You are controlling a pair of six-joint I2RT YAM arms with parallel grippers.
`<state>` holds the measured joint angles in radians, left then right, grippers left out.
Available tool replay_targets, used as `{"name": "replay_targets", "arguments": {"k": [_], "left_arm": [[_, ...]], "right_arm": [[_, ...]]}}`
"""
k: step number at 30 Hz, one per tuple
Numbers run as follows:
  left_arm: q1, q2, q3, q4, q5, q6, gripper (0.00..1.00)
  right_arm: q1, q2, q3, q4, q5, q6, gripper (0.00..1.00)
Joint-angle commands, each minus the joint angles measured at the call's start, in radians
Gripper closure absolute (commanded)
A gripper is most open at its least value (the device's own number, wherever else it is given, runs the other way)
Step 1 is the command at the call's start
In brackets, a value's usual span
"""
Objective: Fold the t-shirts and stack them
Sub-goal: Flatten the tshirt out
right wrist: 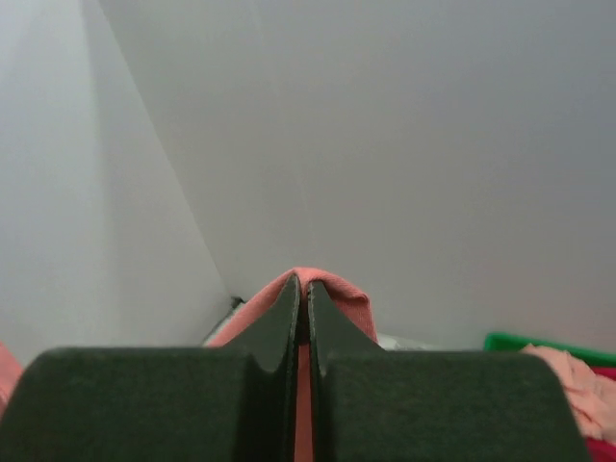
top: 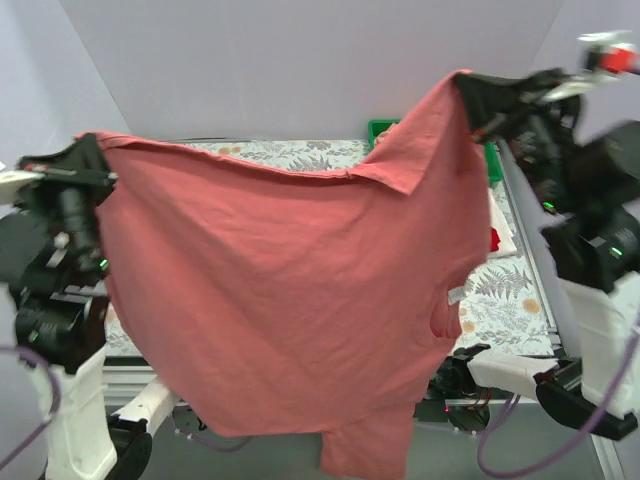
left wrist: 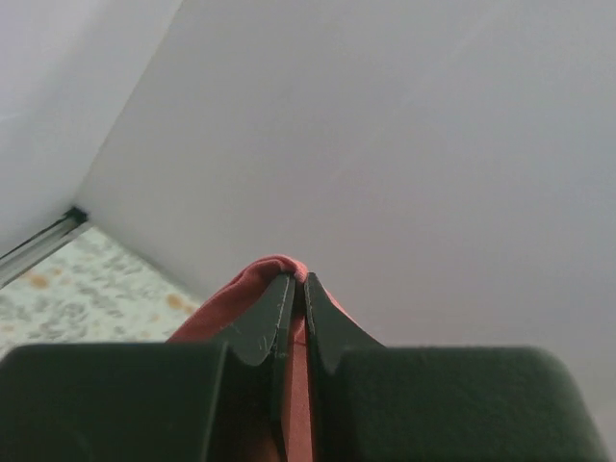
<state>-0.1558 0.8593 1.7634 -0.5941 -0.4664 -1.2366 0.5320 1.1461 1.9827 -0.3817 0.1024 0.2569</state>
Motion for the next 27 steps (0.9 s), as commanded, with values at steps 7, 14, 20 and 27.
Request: {"name": "replay_targets", "arguments": {"k": [7,14,20,27], "left_arm": [[0.045,0.294,-0.635,0.253,-0.146,-0.072,1.00],[0.154,0.760,-0.708,0.476,0.061,-0.090,1.00],[0.232,0.995,-0.605,0.580,0.145,0.023,1.00],[0.260,1.078,-0.502,0.562,0.213,0.037,1.00]], "right_arm": [[-0.061,0.251,-0.468,0.297,0.155,0.013,0.99],[-0.173,0.640,-0.449,0.337,-0.056,0.042,0.99],[-0.199,0.836,-0.325,0.337,-0.164,0.032,0.99],[-0.205,0.845,-0.314,0.334,-0.136,0.022,0.99]]}}
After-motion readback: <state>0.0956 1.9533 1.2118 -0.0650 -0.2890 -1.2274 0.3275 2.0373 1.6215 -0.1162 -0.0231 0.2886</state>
